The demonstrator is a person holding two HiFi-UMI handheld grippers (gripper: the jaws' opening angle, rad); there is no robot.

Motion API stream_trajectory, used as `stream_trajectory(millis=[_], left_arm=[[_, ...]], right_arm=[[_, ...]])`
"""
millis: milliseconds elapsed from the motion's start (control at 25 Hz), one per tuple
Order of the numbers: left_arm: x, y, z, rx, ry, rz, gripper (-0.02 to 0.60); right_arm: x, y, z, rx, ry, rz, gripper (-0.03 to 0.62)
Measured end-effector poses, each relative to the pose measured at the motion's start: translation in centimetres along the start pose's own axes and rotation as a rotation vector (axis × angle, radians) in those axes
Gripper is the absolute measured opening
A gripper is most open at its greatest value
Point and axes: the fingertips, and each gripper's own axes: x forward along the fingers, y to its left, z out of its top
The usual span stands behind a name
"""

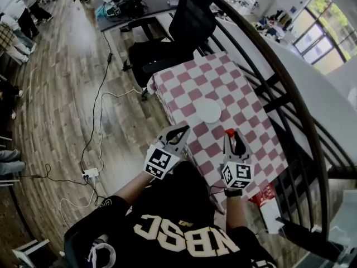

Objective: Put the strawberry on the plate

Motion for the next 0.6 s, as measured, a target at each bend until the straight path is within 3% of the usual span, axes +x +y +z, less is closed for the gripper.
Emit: stream_trajectory(millis=[240,440,600], left_arm=[[5.9,2.7,-4.5,0.049,0.093,-0.12,0.014],[10.9,3.6,-9.0,0.081,0.204,-0.217,0.014],[15.1,5.6,-11.7,0.107,0.245,-0.232,0.014]], right_arm=[[5.0,-4.8,-4.7,-0.065,0.162,0.068,0.133],[8.9,-6.9,-8.4,-0.247,0.311,0.205,0.133],[13.6,-8.1,-11.1,-0.38,0.374,0.312,0.133]])
